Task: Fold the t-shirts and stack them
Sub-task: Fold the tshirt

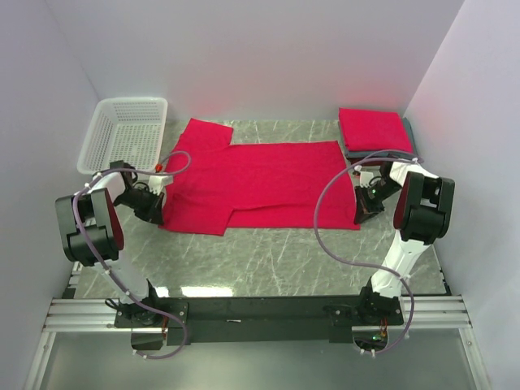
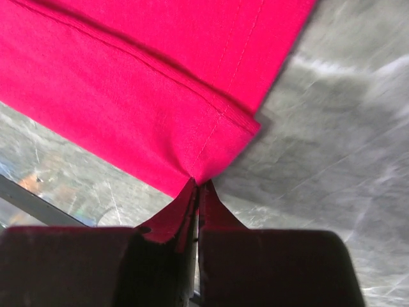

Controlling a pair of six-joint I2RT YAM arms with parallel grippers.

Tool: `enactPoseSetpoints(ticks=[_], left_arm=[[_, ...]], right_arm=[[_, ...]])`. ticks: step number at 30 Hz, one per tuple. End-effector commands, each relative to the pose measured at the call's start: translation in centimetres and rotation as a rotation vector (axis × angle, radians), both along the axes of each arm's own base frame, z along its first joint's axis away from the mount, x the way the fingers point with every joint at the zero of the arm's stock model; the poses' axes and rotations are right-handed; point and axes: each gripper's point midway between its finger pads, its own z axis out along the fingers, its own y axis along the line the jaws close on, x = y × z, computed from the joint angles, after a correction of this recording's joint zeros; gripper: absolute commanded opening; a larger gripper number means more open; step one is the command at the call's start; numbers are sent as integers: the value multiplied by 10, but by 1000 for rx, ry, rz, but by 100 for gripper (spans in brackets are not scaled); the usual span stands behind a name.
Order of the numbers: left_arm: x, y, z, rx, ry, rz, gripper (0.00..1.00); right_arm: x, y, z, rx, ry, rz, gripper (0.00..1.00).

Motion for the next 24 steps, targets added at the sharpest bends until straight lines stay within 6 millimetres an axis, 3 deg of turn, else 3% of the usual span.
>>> enactPoseSetpoints(ticks=[1, 8, 9, 10, 11, 13, 18, 24], left_arm=[[-18, 7, 6, 17, 20, -14, 1], [-41, 22, 13, 47, 55, -30, 1], [-41, 21, 16, 42, 54, -36, 5], [-38, 21, 20, 37, 41, -33, 13], [-30, 22, 27, 37, 15, -32, 29], [-22, 15, 38, -6, -9, -28, 38], [18, 9, 67, -49, -95, -23, 46], [42, -10, 70, -49, -115, -57, 48]], right_arm=[[-19, -9, -3, -62, 17, 49, 0], [-42, -7, 10, -67, 16, 110, 1], [-43, -6, 15, -56, 20, 119, 12], [-41, -6, 19, -45, 3, 127, 30], [-37, -6, 26, -50, -24, 131, 39], [-22, -7, 41, -57, -89, 142, 49], [13, -10, 68, -82, -180, 180, 48], [30, 13, 61, -123, -177, 318, 43]])
